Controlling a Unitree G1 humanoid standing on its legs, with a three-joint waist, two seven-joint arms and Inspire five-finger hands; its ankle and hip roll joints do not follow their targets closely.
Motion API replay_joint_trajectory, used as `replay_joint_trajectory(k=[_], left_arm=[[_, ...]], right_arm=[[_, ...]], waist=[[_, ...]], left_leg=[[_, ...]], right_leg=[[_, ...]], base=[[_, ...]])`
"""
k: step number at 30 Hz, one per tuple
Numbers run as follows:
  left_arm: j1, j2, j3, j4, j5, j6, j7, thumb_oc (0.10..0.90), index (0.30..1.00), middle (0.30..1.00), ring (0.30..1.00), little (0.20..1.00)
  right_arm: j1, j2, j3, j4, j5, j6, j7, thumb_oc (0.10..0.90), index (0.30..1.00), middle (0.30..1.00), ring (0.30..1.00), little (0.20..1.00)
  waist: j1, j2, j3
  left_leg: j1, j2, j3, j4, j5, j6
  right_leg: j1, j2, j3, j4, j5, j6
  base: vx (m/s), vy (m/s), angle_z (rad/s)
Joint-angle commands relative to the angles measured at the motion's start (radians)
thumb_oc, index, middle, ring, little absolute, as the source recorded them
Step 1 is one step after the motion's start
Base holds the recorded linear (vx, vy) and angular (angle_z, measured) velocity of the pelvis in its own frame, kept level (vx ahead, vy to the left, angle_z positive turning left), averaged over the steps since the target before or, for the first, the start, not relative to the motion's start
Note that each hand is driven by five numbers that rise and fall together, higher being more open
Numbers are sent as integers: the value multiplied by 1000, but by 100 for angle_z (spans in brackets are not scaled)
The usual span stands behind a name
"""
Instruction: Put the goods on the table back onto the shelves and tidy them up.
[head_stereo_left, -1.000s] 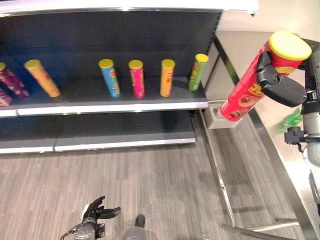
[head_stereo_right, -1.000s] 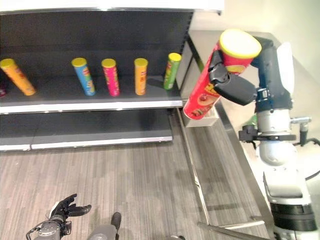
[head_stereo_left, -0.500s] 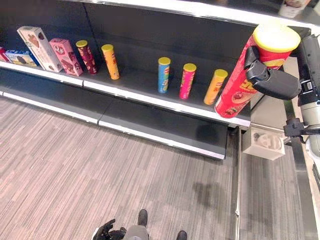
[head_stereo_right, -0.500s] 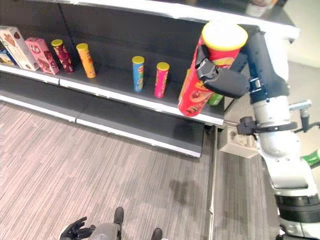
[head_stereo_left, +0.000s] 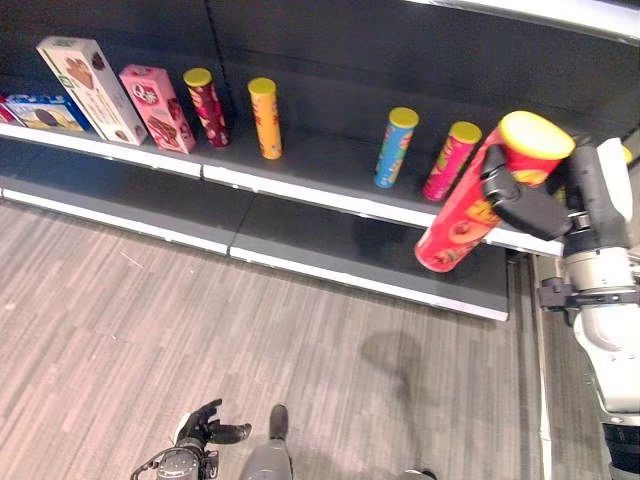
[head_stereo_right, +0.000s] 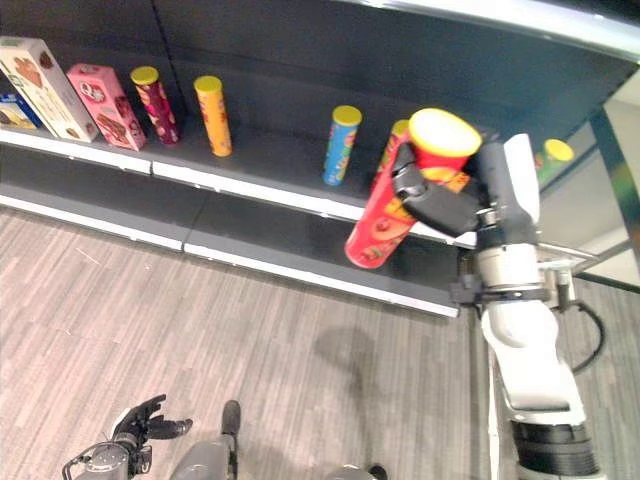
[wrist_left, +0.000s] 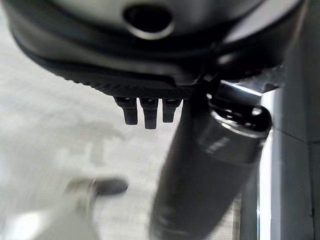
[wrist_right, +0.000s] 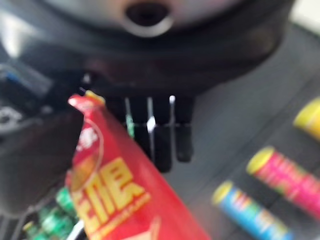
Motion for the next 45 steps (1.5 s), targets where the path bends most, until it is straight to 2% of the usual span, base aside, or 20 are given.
replay_joint_trajectory(k=[1,3,4,5,7,11,16,17,18,19,22,24,25,27,29,31,32,34,40,45], left_arm=[[47,25,10,-21,10,-19,-10,800,900,900,900,900],[47,25,9,-21,10,-19,-10,800,900,900,900,900],[35,7,4,7,25,-15,-6,800,900,900,900,900],[28,-2,5,13,22,-15,-7,800,900,900,900,900],[24,-8,2,12,25,-14,-8,800,900,900,900,900],[25,-36,-31,0,66,-17,-8,800,900,900,900,900],[47,-41,-35,-21,58,-13,-11,800,900,900,900,900],[57,-43,-32,-30,53,-11,-6,800,900,900,900,900],[62,-42,-28,-50,37,-10,-7,800,900,900,900,900],[61,-42,-28,-51,36,-10,-7,800,900,900,900,900],[61,-43,-33,-60,18,-7,-5,800,900,900,900,900],[63,-52,-32,-57,4,-3,3,800,900,900,900,900],[66,-55,-29,-57,-1,-3,5,800,900,900,900,900],[75,-57,-22,-56,-10,-5,14,800,900,900,900,900],[78,-55,-23,-54,-16,-10,29,800,900,900,900,900],[89,-59,-22,-43,-31,-14,47,800,900,900,900,900],[93,-60,-17,-39,-38,-13,47,800,900,900,900,900],[90,-58,-18,-19,-33,-16,50,800,900,900,900,900],[89,-37,-28,-13,-12,-18,64,800,900,900,900,900],[98,-37,-36,-52,-14,-27,83,800,900,900,900,900]], right_arm=[[-144,-116,-147,-34,12,-75,-36,400,300,300,300,300],[-144,-116,-148,-34,12,-75,-36,400,300,300,300,300],[-161,-92,-116,-33,16,-83,-32,400,300,300,300,300],[-167,-94,-105,-33,6,-87,-31,400,300,300,300,300],[-164,-93,-104,-34,-2,-85,-32,400,300,300,300,300],[-134,-82,-96,-35,-43,-78,-31,400,300,300,300,300],[-160,-55,-62,-37,-60,-81,-34,400,300,300,300,300],[-168,-41,-36,-35,-71,-79,-31,400,300,300,300,300],[-175,-34,-26,-41,-67,-82,-27,400,300,300,300,300],[-176,-34,-25,-41,-67,-82,-27,400,300,300,300,300],[-180,-20,-25,-38,-60,-86,-42,400,300,300,300,300],[-185,-1,-18,-27,-69,-82,-62,400,300,300,300,300],[-179,-3,-21,-22,-77,-78,-66,400,300,300,300,300],[-182,0,-17,-18,-88,-72,-77,400,300,300,300,300],[-188,4,-5,-11,-103,-71,-86,400,300,300,300,300],[-201,12,20,1,-120,-72,-97,400,300,300,300,300],[-208,12,34,2,-124,-68,-94,400,300,300,300,300],[-217,23,47,10,-153,-62,-98,400,300,300,300,300],[-272,59,102,28,-256,-36,-142,400,300,300,300,300],[-290,83,120,57,-352,-14,-197,400,300,300,300,300]], waist=[[-32,8,-83],[-33,9,-83],[-42,-14,-65],[-53,-22,-61],[-60,-27,-63],[-68,-44,-90],[-51,-44,-91],[-44,-44,-86],[-40,-42,-69],[-41,-41,-69],[-31,-30,-29],[-22,-24,-16],[-24,-23,-17],[-19,-25,-27],[-9,-16,-31],[6,2,-40],[2,9,-48],[-6,16,-62],[13,6,-68],[26,-1,-62]], left_leg=[[24,17,-41,-57,-43,-75],[24,18,-42,-57,-43,-75],[40,-22,-40,-57,-65,-70],[43,-36,-46,-57,-68,-68],[47,-45,-56,-57,-72,-69],[73,-68,-75,-54,-100,-59],[53,-67,-72,46,-145,-54],[36,-61,-70,101,-169,-62],[-13,-47,-66,237,-172,-94],[-20,-45,-67,249,-178,-95],[-125,-21,-89,493,-76,-165],[-181,3,-101,561,-59,-162],[-182,28,-88,521,-69,-148],[-152,66,-92,333,-105,-129],[-142,86,-148,168,-58,-138],[-155,90,-251,62,20,-159],[-132,94,-249,25,15,-158],[-95,89,-213,-8,8,-152],[-47,43,-139,-48,-11,-116],[-48,29,-117,-57,-18,-103]], right_leg=[[-67,243,66,-89,-215,16],[-66,244,64,-91,-214,15],[-103,351,48,-212,-207,12],[-124,384,59,-268,-176,18],[-126,396,59,-301,-161,22],[-24,413,50,-426,-141,21],[8,417,65,-436,-154,11],[28,420,71,-441,-166,5],[52,425,76,-441,-194,-14],[52,426,74,-441,-194,-15],[86,440,73,-441,-219,-46],[100,445,67,-441,-235,-53],[105,441,65,-441,-238,-48],[104,424,74,-441,-237,-27],[99,422,93,-441,-239,-12],[108,416,129,-441,-261,-1],[114,416,140,-441,-265,-2],[116,394,142,-441,-253,8],[93,337,174,-432,-223,43],[76,312,173,-427,-212,60]], base=[[93,153,27],[139,152,55],[237,181,58],[293,202,27],[153,40,-4],[199,-15,79],[119,-48,1],[175,-158,-25],[139,-142,-20],[53,-118,-4],[13,-60,10],[47,-34,2],[95,33,-13],[168,88,7],[163,143,-4],[164,183,-38],[163,188,-52],[143,233,-63],[82,196,-43],[27,97,-2]])
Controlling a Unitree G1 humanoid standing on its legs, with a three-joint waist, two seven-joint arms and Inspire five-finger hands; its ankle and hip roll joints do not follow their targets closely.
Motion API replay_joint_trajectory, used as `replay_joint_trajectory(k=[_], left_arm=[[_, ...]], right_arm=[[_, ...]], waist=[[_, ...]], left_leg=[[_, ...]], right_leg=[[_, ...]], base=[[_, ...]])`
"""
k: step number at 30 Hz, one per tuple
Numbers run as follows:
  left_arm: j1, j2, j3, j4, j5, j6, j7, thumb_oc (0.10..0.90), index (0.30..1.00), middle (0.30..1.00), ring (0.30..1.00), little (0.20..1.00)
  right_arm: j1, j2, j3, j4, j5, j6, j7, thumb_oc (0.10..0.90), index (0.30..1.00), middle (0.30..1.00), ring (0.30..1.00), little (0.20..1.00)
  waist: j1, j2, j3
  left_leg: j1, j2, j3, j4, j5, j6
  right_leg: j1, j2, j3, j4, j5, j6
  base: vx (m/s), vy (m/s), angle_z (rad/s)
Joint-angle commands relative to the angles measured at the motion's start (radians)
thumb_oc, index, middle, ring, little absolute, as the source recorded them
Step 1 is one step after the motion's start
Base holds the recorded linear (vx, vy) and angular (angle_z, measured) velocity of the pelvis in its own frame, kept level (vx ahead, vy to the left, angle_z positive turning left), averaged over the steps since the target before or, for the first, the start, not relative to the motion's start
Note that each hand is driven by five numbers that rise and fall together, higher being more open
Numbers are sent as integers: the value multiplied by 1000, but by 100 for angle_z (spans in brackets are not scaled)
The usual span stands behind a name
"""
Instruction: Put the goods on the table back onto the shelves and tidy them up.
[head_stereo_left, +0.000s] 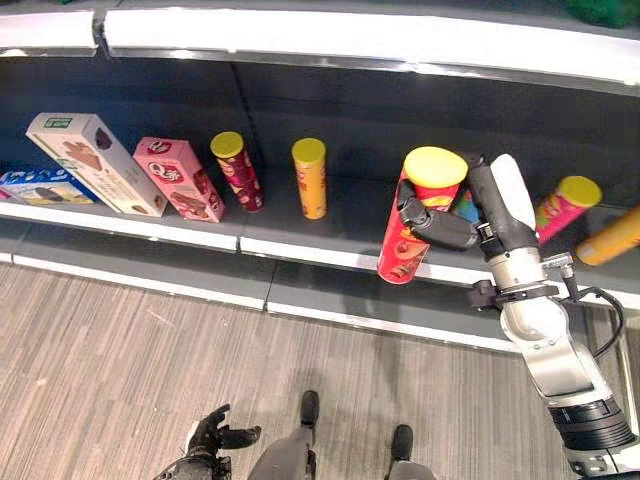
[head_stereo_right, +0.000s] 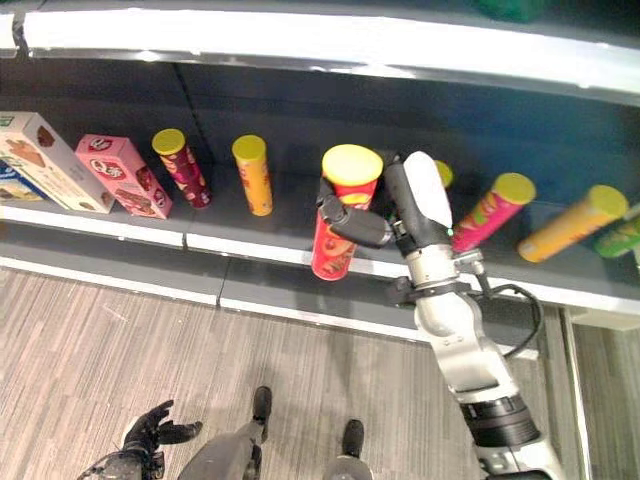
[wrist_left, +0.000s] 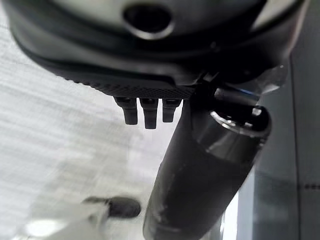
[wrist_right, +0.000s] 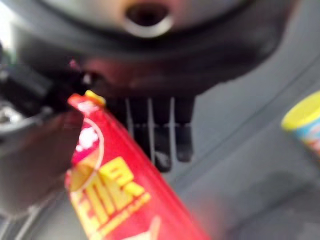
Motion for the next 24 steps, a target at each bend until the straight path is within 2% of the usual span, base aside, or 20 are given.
replay_joint_trajectory(k=[1,9,14,15,18,20,24], left_arm=[[76,20,-42,-11,26,-22,30,800,900,900,900,900],[115,24,-87,-119,2,-36,48,800,900,900,900,900],[129,32,-98,-160,-12,-51,56,800,900,900,900,900],[139,41,-110,-193,-21,-55,54,800,900,900,900,900],[140,50,-119,-208,-22,-60,56,800,900,900,900,900],[138,70,-137,-261,-27,-69,52,800,900,900,900,900],[127,90,-165,-336,-35,-81,49,800,900,900,900,900]], right_arm=[[-181,8,-38,-46,-88,-46,-139,400,300,300,300,300],[-234,51,14,30,-177,-15,-224,400,300,300,300,300],[-275,47,16,68,-225,1,-284,400,300,300,300,300],[-301,47,3,96,-245,16,-333,400,300,300,300,300],[-328,38,-13,114,-259,24,-371,400,300,300,300,300],[-385,17,-51,147,-262,40,-442,400,300,300,300,300],[-442,-10,-76,214,-252,67,-513,400,300,300,300,300]], waist=[[11,-16,-98],[37,-8,-56],[54,4,-28],[69,16,-7],[77,27,5],[97,48,26],[120,67,35]], left_leg=[[45,83,11,2,-110,-82],[9,75,-2,5,-103,-77],[-25,70,-14,7,-93,-79],[-54,66,-25,8,-83,-81],[-76,62,-35,7,-75,-82],[-116,48,-60,6,-61,-83],[-141,27,-94,3,-57,-79]], right_leg=[[-26,31,1,19,-91,27],[-53,18,-19,22,-86,33],[-75,13,-34,21,-80,35],[-97,11,-47,24,-76,36],[-115,7,-59,26,-71,38],[-140,-7,-84,28,-62,45],[-143,-27,-119,27,-53,54]], base=[[30,61,3],[-10,5,0],[-49,-7,2],[-60,-4,7],[-54,0,19],[-31,9,35],[24,10,37]])
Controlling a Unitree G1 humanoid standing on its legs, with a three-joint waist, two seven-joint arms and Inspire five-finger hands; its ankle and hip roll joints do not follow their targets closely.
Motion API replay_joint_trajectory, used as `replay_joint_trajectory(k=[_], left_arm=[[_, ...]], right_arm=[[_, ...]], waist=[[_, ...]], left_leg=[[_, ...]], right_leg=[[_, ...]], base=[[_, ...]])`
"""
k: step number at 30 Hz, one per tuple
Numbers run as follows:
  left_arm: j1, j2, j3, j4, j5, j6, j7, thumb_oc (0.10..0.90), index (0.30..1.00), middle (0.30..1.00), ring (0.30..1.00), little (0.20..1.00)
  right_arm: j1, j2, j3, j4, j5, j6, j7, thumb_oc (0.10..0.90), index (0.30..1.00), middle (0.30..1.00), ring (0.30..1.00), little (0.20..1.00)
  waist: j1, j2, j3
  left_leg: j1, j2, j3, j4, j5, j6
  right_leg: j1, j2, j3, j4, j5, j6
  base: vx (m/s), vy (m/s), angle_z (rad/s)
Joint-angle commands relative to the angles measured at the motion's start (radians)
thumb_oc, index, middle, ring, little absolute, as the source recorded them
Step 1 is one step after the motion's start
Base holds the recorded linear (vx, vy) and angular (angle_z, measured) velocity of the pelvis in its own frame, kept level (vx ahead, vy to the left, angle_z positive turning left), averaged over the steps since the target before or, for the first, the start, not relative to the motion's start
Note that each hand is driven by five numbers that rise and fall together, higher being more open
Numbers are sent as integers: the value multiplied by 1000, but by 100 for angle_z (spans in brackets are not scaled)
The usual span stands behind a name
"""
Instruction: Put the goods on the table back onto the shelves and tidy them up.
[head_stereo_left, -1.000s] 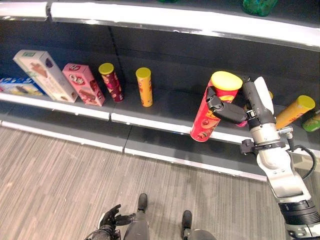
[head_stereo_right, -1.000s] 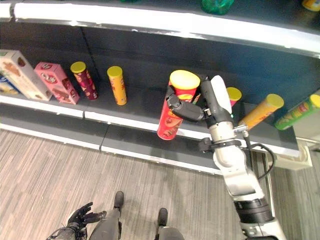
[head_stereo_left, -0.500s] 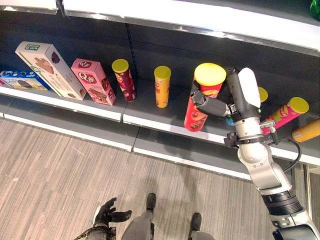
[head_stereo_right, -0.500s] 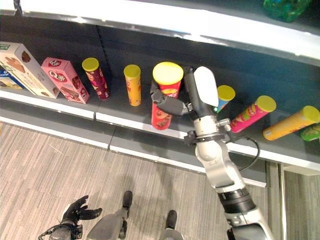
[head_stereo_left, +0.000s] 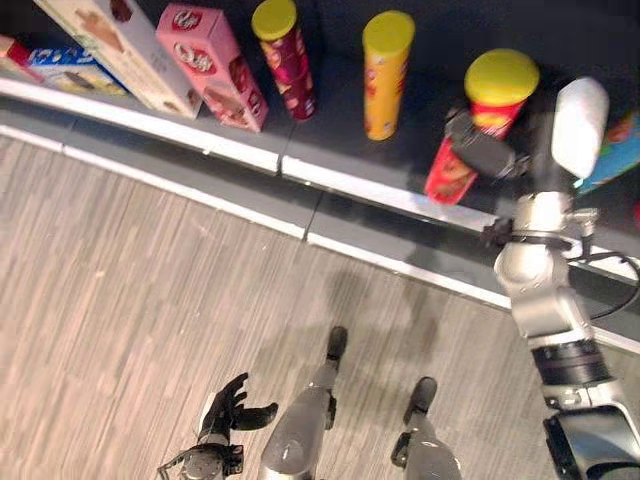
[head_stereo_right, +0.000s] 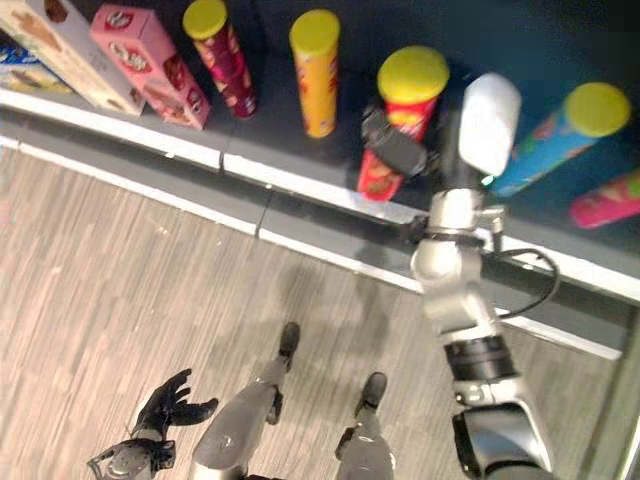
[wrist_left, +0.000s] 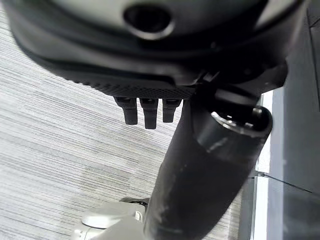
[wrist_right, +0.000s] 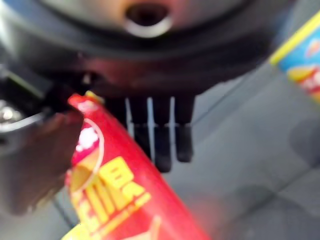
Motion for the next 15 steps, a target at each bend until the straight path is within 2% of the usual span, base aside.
replay_joint_trajectory(k=[1,2,8,15], left_arm=[[27,85,-34,-23,-27,-49,17,800,900,900,900,900],[24,100,-42,-54,-25,-56,13,800,900,900,900,900],[16,115,-52,-91,-24,-61,6,800,900,900,900,900],[11,123,-65,-99,-20,-65,5,800,900,900,900,900]], right_arm=[[-117,-67,1,-77,-26,-42,-141,400,300,300,300,300],[-147,-85,7,-17,-23,-28,-167,400,300,300,300,300],[-161,-132,-5,64,-3,-9,-211,400,300,300,300,300],[-174,-168,-2,134,6,5,-239,400,300,300,300,300]], waist=[[-9,-42,-113],[4,-35,-108],[19,-17,-101],[23,-2,-97]], left_leg=[[54,18,-11,4,-114,-57],[45,15,-20,5,-111,-56],[29,5,-45,6,-105,-55],[19,-4,-61,7,-102,-53]], right_leg=[[-8,-55,-11,26,-23,45],[-11,-60,-18,26,-22,47],[-12,-72,-40,28,-23,50],[-17,-82,-56,33,-22,52]], base=[[-1,10,26],[-5,2,22],[7,-1,4],[-5,2,4]])
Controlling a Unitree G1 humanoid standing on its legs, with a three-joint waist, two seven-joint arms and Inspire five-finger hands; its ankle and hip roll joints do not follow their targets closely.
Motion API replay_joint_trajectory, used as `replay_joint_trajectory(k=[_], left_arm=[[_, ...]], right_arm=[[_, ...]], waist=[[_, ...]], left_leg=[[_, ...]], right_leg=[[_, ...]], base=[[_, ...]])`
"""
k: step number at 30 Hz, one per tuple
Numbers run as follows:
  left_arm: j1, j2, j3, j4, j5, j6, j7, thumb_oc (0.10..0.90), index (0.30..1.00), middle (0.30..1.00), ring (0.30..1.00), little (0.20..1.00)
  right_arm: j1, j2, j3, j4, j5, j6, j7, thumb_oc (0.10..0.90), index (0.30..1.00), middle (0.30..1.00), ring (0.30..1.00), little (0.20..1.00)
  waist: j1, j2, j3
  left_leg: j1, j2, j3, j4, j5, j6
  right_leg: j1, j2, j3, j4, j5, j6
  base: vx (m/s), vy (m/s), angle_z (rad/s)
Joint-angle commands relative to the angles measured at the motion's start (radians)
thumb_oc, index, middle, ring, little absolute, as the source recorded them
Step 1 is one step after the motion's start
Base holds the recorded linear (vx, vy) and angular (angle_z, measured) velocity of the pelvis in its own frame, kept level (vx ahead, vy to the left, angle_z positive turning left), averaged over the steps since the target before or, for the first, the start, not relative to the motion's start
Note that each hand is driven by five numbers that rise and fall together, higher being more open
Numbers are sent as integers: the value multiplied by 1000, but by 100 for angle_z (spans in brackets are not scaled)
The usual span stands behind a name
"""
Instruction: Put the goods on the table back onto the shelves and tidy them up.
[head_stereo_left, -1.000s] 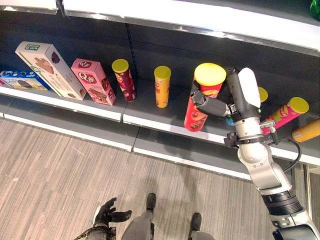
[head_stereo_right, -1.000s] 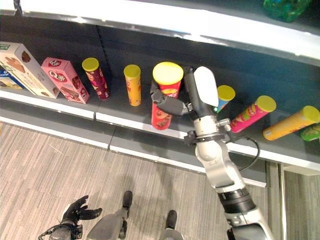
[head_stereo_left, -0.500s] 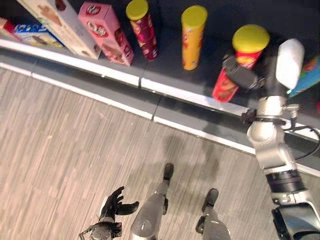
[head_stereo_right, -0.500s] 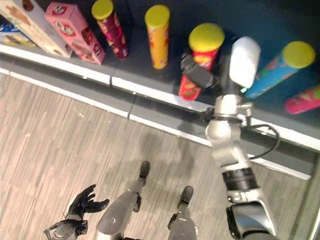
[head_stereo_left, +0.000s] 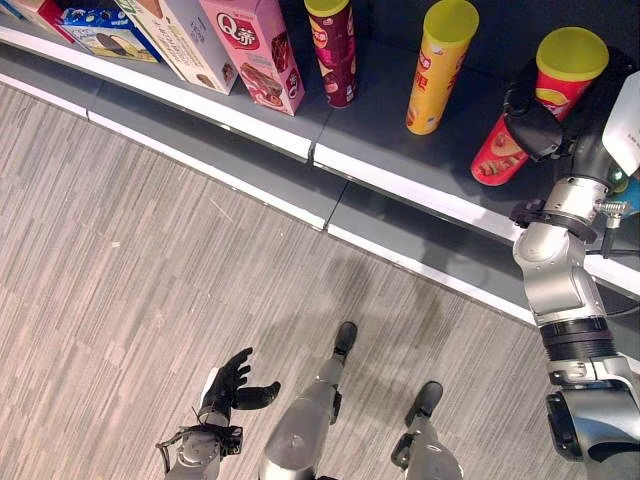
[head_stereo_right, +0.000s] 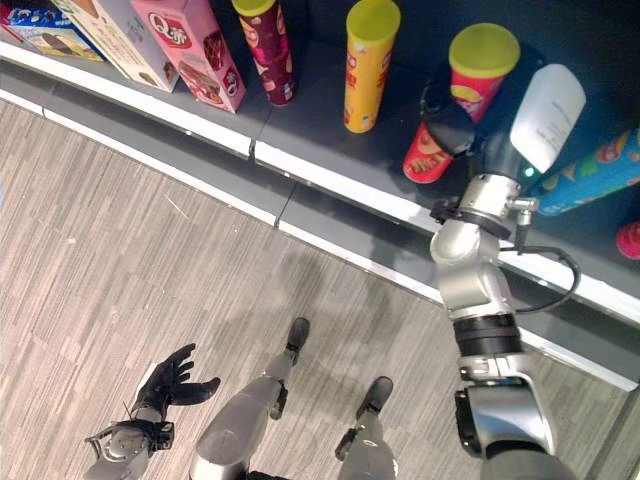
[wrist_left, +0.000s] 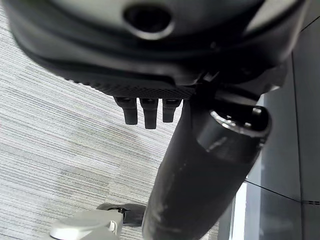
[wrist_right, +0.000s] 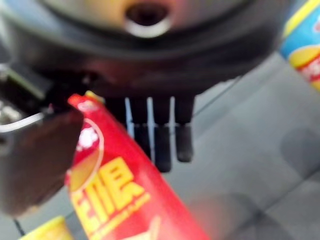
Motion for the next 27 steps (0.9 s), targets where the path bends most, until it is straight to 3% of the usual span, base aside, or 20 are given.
replay_joint_trajectory(k=[1,27], left_arm=[[33,67,-44,-30,-12,-50,6,800,900,900,900,900],[-19,87,-87,-27,2,-66,13,800,900,900,900,900]], right_arm=[[-114,-145,11,-18,2,-32,-110,400,300,300,300,300],[-171,-262,-21,107,60,1,-223,400,300,300,300,300]], waist=[[5,15,-98],[16,60,-77]], left_leg=[[28,19,-29,8,-102,-56],[-23,-3,-65,20,-93,-52]], right_leg=[[-27,-67,-20,32,-12,45],[-64,-101,-48,66,-22,51]], base=[[-18,5,19],[-1,1,4]])
